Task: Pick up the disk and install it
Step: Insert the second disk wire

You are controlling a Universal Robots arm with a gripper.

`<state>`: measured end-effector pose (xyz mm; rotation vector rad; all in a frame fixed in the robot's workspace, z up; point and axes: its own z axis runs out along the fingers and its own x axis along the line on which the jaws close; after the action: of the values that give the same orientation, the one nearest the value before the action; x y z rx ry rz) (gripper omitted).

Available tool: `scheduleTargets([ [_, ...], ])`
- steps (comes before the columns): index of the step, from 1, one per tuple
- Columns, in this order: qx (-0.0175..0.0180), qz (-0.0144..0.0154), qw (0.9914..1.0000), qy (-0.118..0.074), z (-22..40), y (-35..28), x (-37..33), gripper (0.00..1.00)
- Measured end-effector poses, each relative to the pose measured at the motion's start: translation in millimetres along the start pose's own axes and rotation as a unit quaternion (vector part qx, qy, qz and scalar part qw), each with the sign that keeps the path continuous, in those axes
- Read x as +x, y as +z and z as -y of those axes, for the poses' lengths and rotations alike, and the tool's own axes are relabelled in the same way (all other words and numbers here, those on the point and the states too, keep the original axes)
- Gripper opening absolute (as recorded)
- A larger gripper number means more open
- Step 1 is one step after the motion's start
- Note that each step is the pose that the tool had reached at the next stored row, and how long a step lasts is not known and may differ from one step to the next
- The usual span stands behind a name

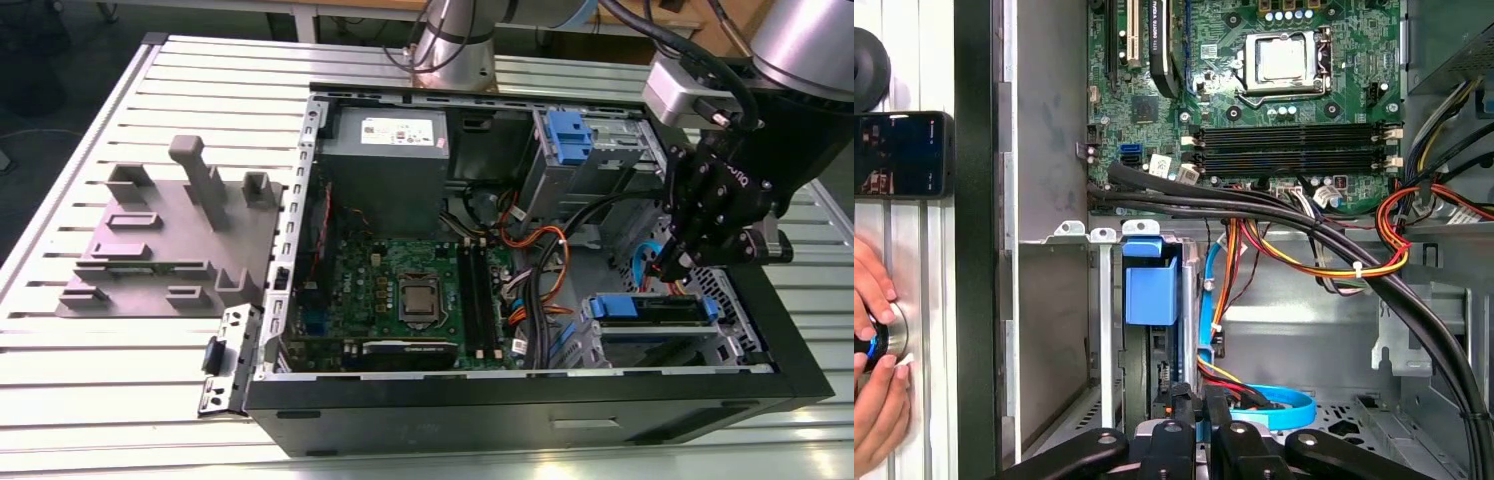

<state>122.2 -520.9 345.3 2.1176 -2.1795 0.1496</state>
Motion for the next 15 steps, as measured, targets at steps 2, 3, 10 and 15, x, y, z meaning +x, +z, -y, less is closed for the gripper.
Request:
scheduleTargets([
  [2, 0.0, 0.0003, 1.0, 0.0, 0.0, 0.0, 0.2, 0.16],
  [3, 0.0, 0.001, 1.0, 0.0, 0.0, 0.1, 0.6, 0.16],
  [10, -0.0006, 0.0216, 0.99977, 0.0, 0.0, 1.4, 8.5, 0.16],
  [15, 0.0019, 0.0242, 0.99971, 0.0, -9.1, 1.8, 11.3, 0.16],
])
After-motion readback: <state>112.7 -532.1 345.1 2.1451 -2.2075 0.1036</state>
